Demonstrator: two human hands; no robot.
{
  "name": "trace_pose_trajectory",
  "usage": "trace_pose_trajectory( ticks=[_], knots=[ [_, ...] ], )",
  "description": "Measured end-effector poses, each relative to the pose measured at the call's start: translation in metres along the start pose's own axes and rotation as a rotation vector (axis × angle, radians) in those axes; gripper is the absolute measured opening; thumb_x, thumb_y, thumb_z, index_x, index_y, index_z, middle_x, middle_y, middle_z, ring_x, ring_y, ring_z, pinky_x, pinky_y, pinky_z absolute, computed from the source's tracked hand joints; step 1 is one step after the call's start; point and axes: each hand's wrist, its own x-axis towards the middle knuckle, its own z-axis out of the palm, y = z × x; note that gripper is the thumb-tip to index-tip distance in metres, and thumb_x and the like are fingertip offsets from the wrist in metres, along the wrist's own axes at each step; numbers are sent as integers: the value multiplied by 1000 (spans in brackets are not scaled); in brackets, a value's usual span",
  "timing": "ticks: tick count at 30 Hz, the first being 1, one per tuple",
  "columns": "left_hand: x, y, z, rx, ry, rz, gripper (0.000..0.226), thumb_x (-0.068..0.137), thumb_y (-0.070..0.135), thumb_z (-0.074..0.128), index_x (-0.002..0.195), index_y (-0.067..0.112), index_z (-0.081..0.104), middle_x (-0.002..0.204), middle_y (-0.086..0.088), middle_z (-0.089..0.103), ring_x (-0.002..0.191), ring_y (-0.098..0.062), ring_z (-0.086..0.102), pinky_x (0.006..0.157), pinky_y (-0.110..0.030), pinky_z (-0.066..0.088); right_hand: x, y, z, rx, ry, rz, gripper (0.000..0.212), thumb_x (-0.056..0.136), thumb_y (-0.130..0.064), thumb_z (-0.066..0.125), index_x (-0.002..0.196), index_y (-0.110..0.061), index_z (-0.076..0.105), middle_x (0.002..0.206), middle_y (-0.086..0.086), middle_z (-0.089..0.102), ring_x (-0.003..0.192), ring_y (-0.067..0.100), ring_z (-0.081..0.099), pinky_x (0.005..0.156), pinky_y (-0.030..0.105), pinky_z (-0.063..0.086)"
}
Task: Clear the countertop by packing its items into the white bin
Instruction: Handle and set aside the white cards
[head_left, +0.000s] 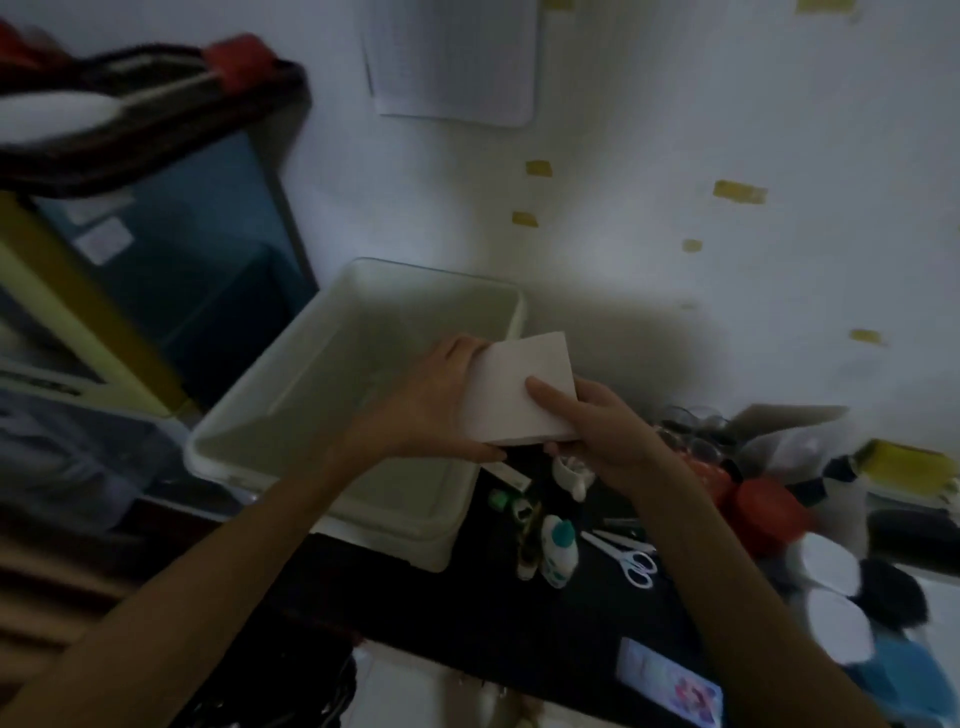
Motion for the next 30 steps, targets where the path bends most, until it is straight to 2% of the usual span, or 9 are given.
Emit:
trace_pose_trajectory(
  ticks=[4,7,10,15,18,20,24,26,30],
  knots=[
    [-9,-33,-23,30,24,-89,106,52,49,90,138,19,35,132,5,40,114,-6,39,90,-24,37,34,-14,27,-120,-146,28,31,90,-39,66,114,-20,64,106,0,72,92,16,71,72,34,61],
    [-19,-66,-33,168,-11,-106,108,51,54,87,139,23,32,131,8,38,111,-5,36,89,-27,38,62,-19,45,-312,-154,-14,46,84,-43,72,124,-25,57,111,-7,68,95,9,68,77,28,60],
    [-20,-106,-32,228,-89,-98,108,50,59,85,136,27,30,131,10,37,108,-3,35,84,-24,34,98,-14,65,-425,-139,4,58,85,-40,73,133,-17,51,117,2,66,96,15,69,78,31,61],
    [-9,-180,-6,243,-263,2,110,47,64,80,137,27,29,134,9,37,118,-11,39,93,-29,39,168,-3,96,-853,-274,212,42,92,-28,67,127,-6,57,114,12,67,91,22,71,82,37,60],
    [-7,-216,24,299,-408,70,113,45,65,78,137,22,30,132,4,39,118,-17,41,98,-35,40,197,14,115,-913,-388,429,39,93,-13,65,130,-8,55,119,11,64,90,19,68,77,29,60],
    [-7,-234,45,312,-489,95,116,46,64,79,139,17,30,134,0,40,119,-20,42,100,-36,39,213,34,128,-988,-443,562,37,97,-12,58,134,-9,52,125,15,62,97,24,67,79,33,58],
    [-3,-251,81,400,-642,112,128,53,63,80,149,6,16,148,-12,29,131,-30,36,109,-44,33,236,85,144,-1026,-361,770,38,100,-13,51,136,-2,49,134,19,55,108,33,63,50,33,59],
    [-3,-254,98,435,-679,146,127,55,62,80,148,3,17,148,-16,29,129,-32,37,106,-46,34,238,105,148,-1030,-324,837,39,102,-12,46,139,2,46,135,21,54,116,34,60,56,34,60],
    [-10,-256,126,428,-762,196,125,59,60,80,148,1,16,148,-18,28,128,-34,37,104,-47,35,231,135,147,-1000,-330,935,40,101,-10,45,137,8,44,135,23,54,121,35,58,86,42,55]
  ],
)
